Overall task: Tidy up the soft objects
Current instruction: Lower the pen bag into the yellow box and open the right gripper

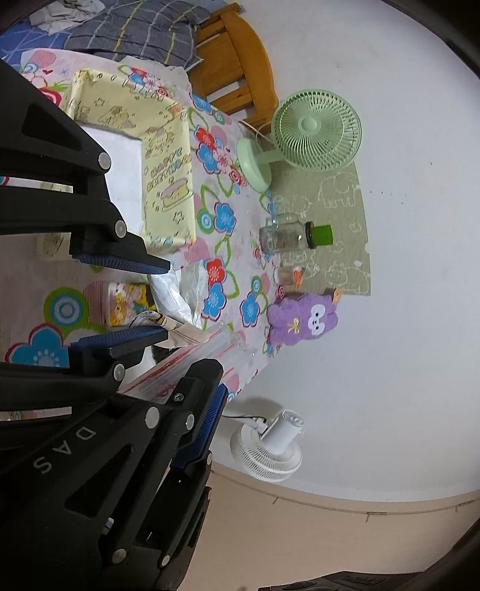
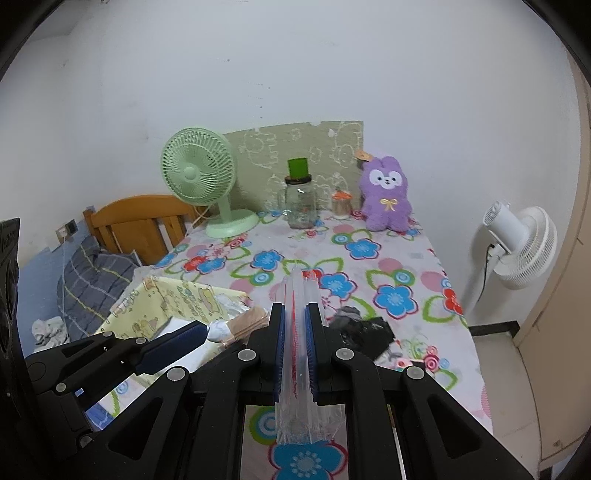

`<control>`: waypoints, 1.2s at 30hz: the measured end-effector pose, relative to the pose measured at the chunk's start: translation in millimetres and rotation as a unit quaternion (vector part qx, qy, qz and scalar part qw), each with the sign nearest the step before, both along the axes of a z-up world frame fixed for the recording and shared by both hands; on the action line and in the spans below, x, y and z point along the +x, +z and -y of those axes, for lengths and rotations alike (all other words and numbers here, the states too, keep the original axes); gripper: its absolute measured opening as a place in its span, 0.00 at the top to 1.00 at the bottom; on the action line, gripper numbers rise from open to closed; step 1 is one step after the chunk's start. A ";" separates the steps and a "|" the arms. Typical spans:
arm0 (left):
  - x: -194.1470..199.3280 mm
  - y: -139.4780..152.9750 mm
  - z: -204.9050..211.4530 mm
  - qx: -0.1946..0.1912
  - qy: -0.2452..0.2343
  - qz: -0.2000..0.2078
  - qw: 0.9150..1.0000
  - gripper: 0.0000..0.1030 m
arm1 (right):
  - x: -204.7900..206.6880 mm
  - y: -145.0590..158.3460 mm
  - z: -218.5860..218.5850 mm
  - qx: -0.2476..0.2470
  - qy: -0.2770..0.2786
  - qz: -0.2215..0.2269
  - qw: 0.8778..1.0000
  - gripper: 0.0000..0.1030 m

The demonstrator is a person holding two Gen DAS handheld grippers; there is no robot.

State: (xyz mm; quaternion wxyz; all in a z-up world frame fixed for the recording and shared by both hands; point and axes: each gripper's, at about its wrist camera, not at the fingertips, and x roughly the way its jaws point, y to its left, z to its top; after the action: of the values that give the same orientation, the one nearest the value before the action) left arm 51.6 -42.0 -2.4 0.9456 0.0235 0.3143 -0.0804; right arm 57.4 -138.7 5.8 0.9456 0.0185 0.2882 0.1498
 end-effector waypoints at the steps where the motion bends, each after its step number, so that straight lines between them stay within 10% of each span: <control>1: 1.0 0.8 -3.1 0.000 0.002 0.000 1.000 0.72 | 1.3 0.9 -3.1 0.000 0.002 0.000 1.000 0.87; 36: 47.4 -46.6 -117.1 0.013 0.076 -0.070 0.995 0.72 | 63.0 -35.4 -127.2 -0.001 0.073 -0.065 0.995 0.87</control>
State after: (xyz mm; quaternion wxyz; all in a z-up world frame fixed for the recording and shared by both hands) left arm 99.0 75.1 -49.0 0.9244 0.0064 0.3814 -0.0059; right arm 120.4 -11.5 -29.6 0.9114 0.0061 0.3498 0.2168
